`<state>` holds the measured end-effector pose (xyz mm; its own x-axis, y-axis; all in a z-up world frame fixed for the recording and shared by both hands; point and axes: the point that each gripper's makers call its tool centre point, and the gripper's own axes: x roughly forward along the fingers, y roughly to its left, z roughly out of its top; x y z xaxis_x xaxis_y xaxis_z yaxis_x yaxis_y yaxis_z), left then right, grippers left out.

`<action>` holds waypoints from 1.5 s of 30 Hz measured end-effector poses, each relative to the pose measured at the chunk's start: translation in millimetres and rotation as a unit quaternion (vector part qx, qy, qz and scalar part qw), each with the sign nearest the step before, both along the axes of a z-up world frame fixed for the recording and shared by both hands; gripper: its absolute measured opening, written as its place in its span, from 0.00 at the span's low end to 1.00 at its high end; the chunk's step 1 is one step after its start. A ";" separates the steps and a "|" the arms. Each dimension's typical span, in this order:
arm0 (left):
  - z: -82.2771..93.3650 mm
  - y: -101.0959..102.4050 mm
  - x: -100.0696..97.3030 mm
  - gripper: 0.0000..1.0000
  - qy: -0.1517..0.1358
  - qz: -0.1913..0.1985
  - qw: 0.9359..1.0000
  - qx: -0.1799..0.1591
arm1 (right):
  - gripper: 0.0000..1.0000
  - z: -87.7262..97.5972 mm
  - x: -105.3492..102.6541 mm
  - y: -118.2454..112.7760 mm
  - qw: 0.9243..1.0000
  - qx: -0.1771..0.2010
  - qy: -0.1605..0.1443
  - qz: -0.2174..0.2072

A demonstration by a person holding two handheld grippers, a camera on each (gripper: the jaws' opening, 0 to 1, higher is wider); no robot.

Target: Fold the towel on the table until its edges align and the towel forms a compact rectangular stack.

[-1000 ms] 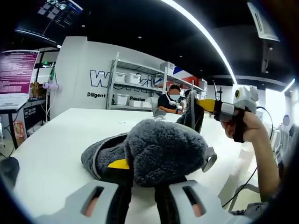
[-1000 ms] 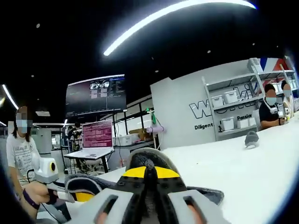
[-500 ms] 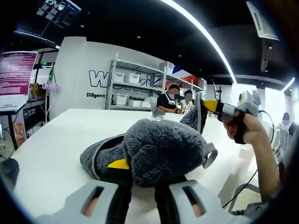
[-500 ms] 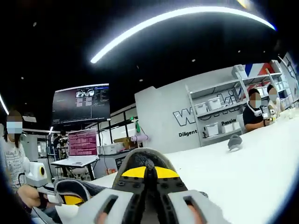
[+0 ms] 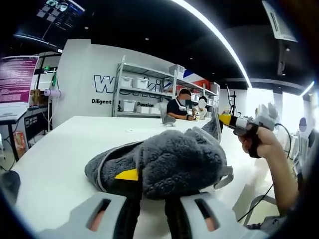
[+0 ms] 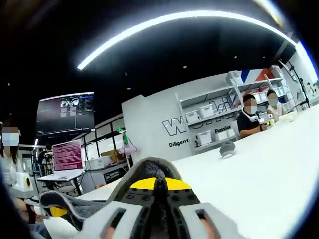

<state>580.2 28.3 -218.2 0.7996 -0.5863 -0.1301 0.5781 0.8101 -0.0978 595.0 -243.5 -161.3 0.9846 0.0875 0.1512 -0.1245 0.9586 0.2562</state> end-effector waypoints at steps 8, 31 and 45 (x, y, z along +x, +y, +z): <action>-0.5 -1.1 -0.1 0.18 0.001 0.000 1.000 0.002 | 0.05 -26.3 2.7 -20.5 0.999 0.001 0.029 -0.031; -3.2 -6.1 -1.9 0.18 0.002 -0.005 1.000 0.007 | 0.05 -87.2 -2.2 -51.3 0.990 -0.030 0.121 -0.059; -4.5 -5.6 -1.5 0.18 0.003 -0.003 1.000 0.006 | 0.06 -86.0 -11.0 -41.9 0.990 -0.034 0.124 -0.058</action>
<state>578.7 22.7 -222.7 0.7948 -0.5898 -0.1427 0.5827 0.8075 -0.0919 584.0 -285.4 -247.3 0.9948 -0.0268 -0.0984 0.0462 0.9786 0.2003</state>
